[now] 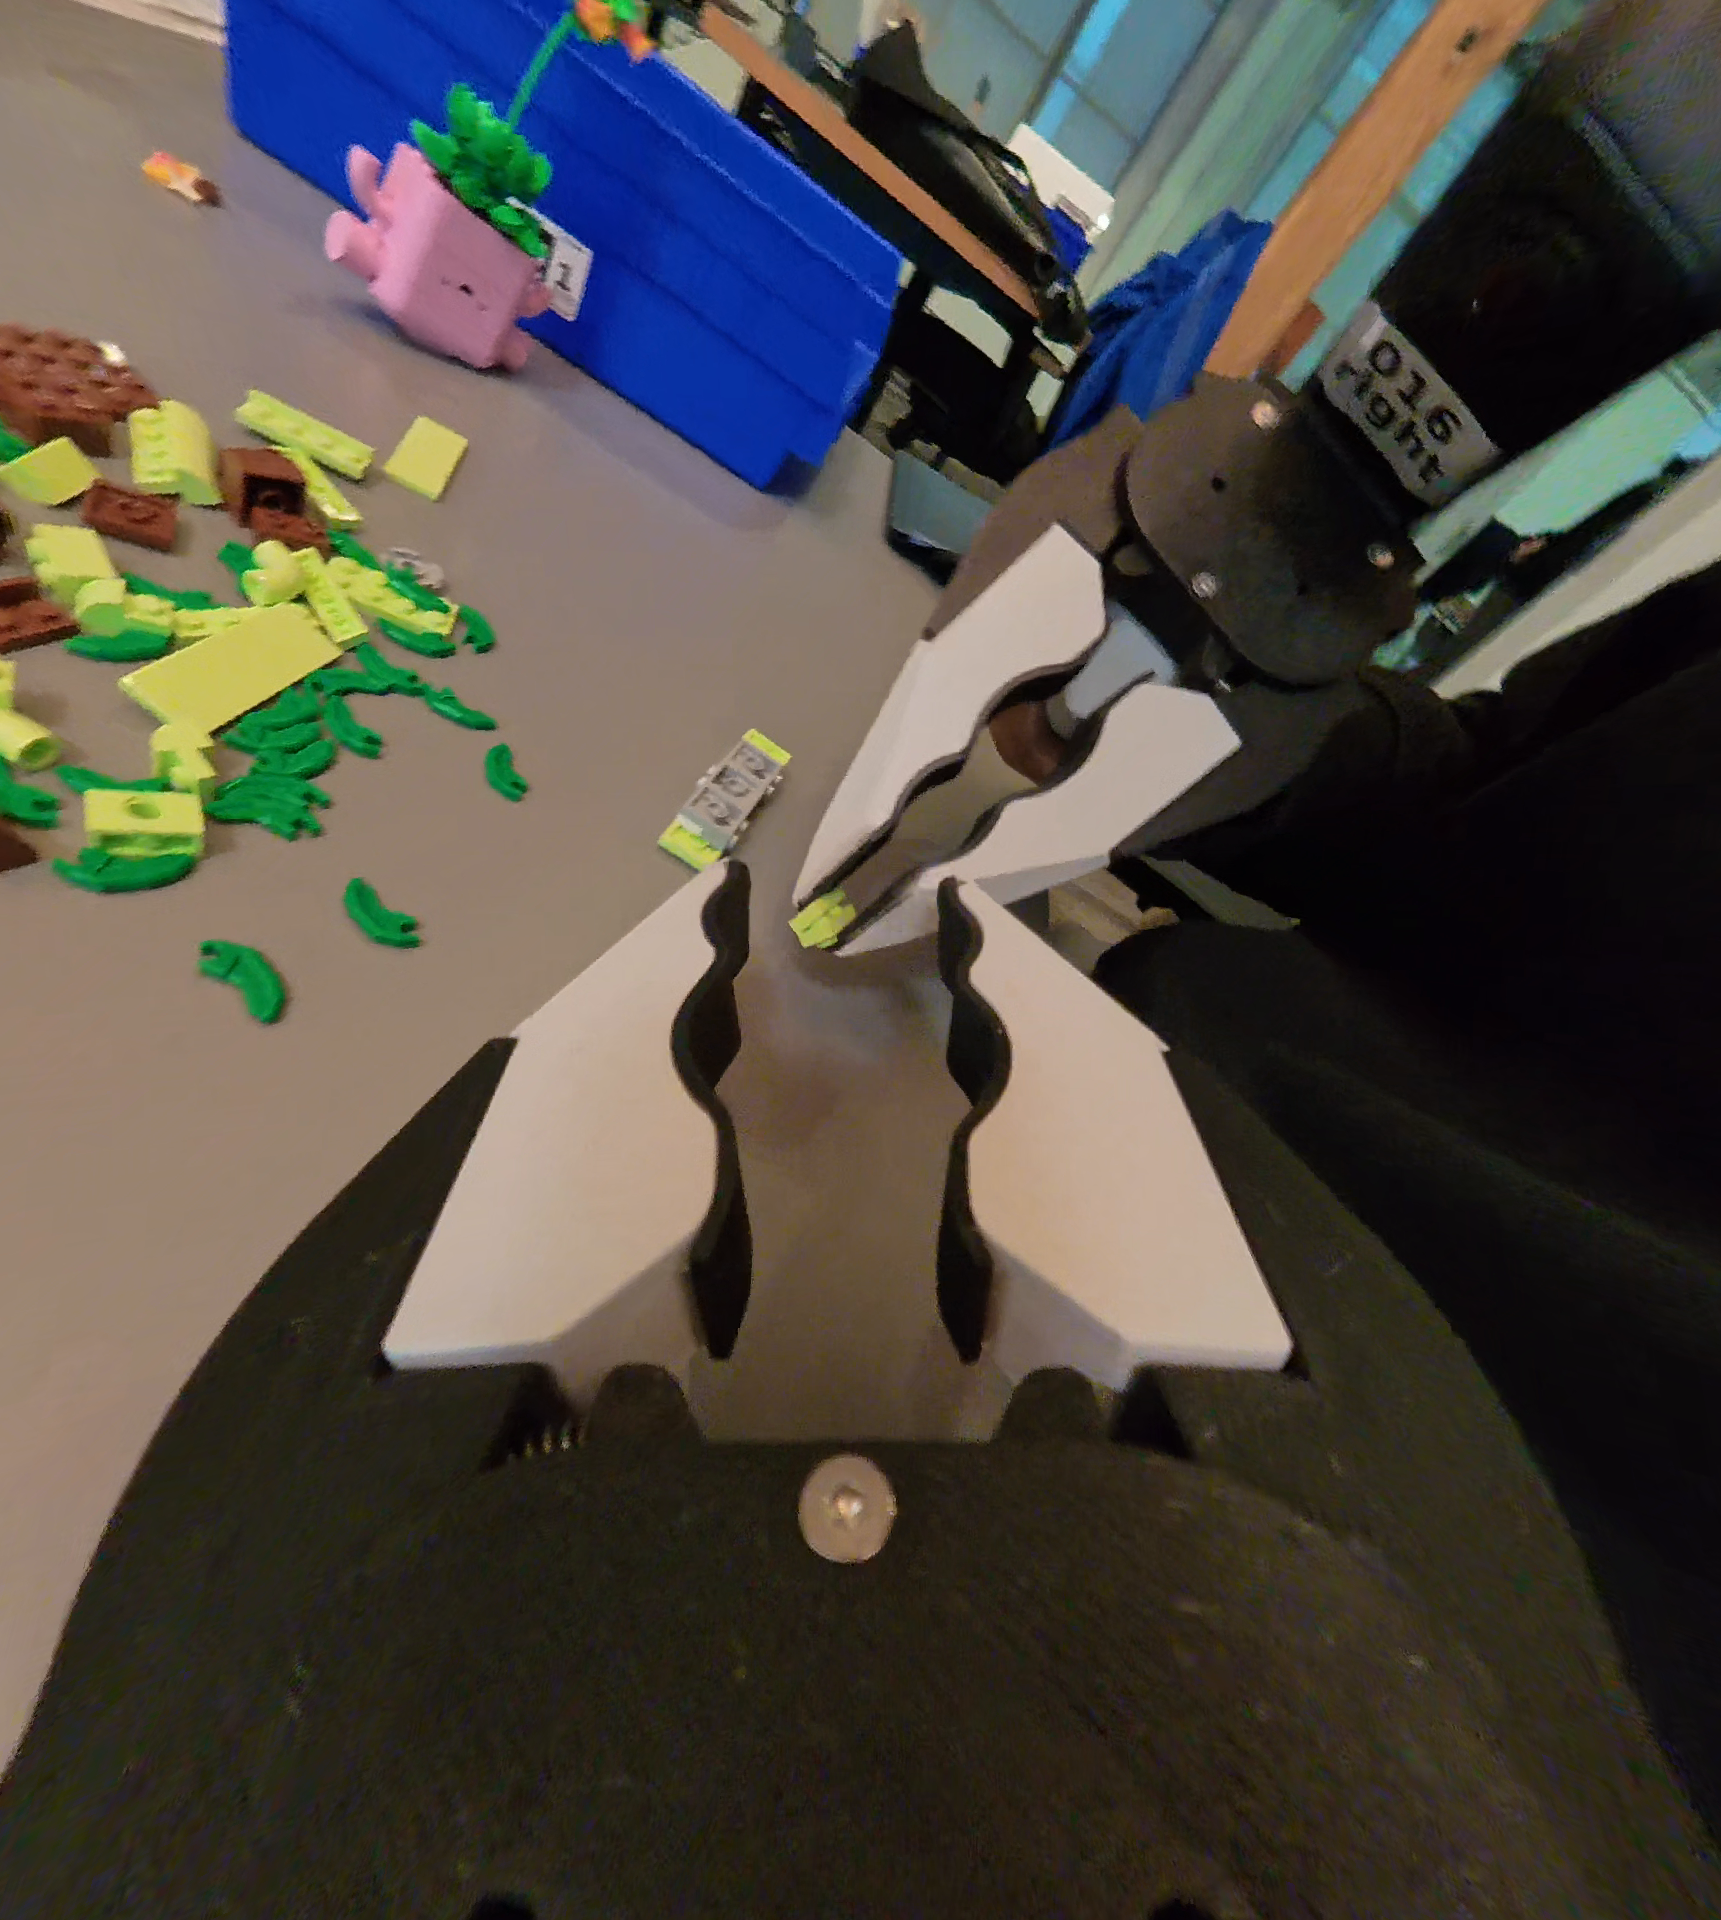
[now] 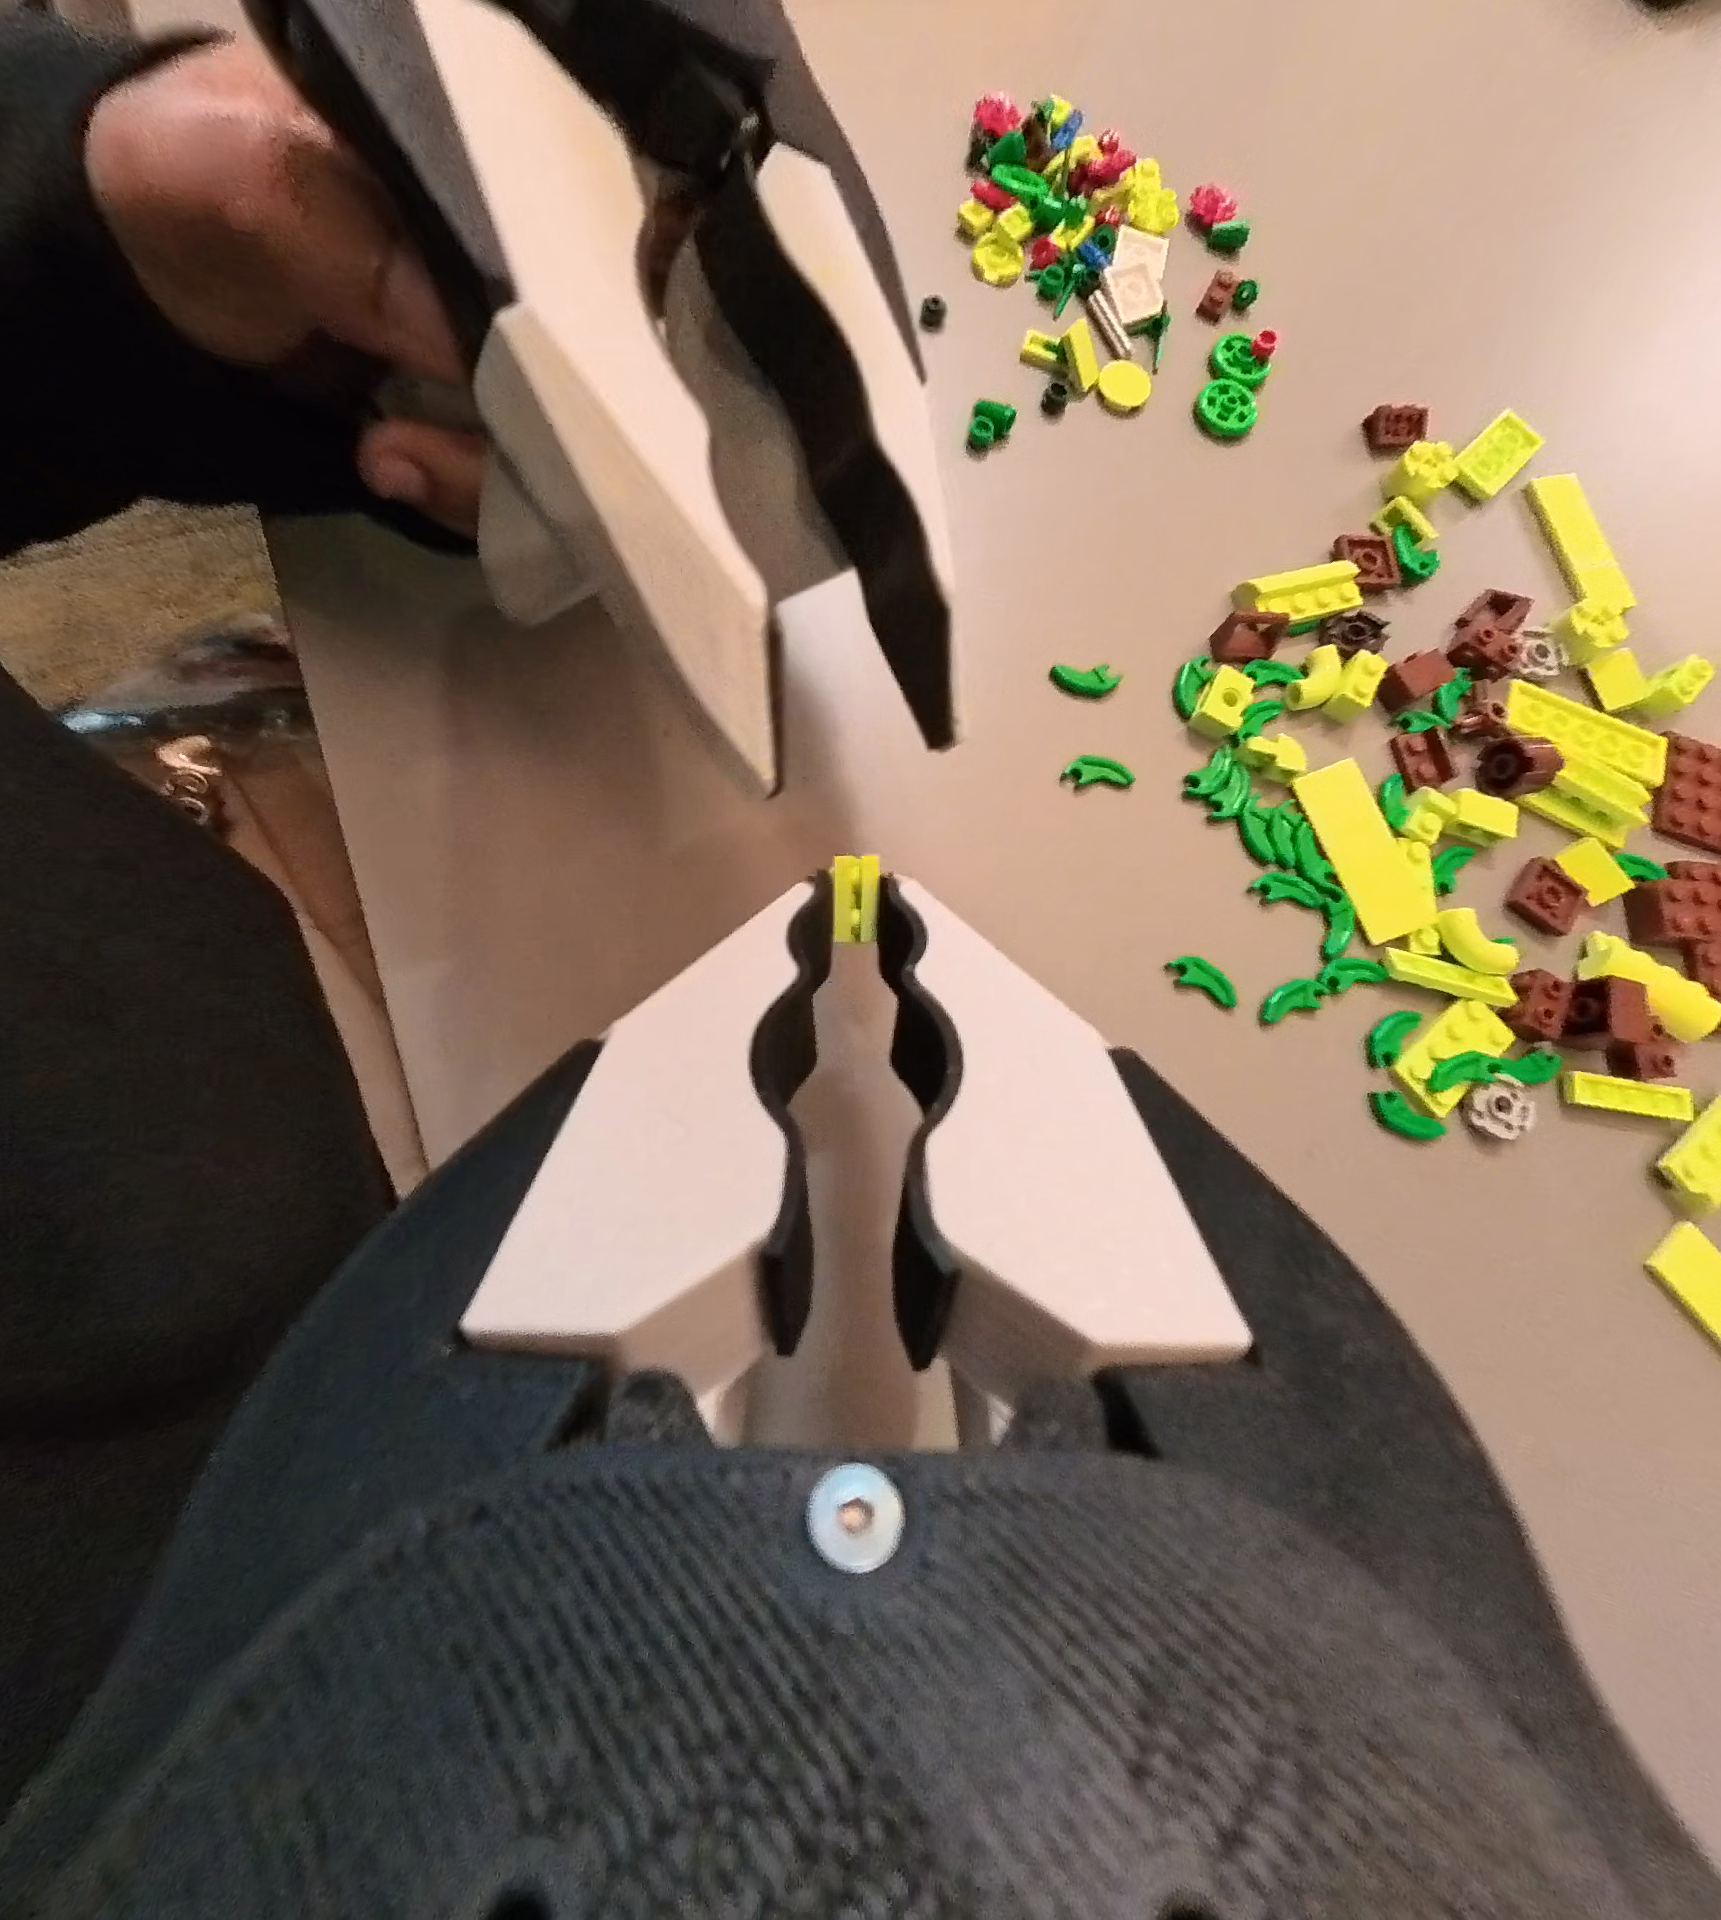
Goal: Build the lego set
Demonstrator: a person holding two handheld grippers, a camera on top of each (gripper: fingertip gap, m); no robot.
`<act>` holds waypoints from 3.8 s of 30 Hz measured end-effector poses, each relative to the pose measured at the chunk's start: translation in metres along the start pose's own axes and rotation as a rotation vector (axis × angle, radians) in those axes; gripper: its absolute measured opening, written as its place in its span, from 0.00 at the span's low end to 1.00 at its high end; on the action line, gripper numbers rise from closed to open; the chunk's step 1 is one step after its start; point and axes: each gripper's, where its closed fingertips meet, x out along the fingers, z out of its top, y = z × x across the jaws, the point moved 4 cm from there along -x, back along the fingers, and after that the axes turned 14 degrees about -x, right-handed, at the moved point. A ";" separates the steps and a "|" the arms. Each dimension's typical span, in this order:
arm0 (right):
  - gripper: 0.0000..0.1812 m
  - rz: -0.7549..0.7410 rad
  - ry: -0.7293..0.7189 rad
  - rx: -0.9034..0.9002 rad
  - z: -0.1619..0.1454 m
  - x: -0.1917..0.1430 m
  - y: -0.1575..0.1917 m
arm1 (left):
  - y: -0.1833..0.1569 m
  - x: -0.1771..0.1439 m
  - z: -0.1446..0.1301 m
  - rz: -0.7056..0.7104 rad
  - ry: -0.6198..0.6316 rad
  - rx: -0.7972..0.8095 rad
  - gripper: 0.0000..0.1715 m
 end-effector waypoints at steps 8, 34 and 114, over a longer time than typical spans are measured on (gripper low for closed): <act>0.04 0.115 -0.253 0.091 0.022 -0.022 0.000 | -0.020 0.002 -0.004 -0.119 0.022 0.077 0.13; 0.04 0.307 -0.341 0.096 0.014 -0.026 0.013 | -0.028 0.002 -0.012 -0.216 0.082 0.061 0.01; 0.03 0.135 -0.134 -0.221 -0.039 0.005 0.017 | 0.013 0.044 -0.040 0.207 0.492 0.361 0.03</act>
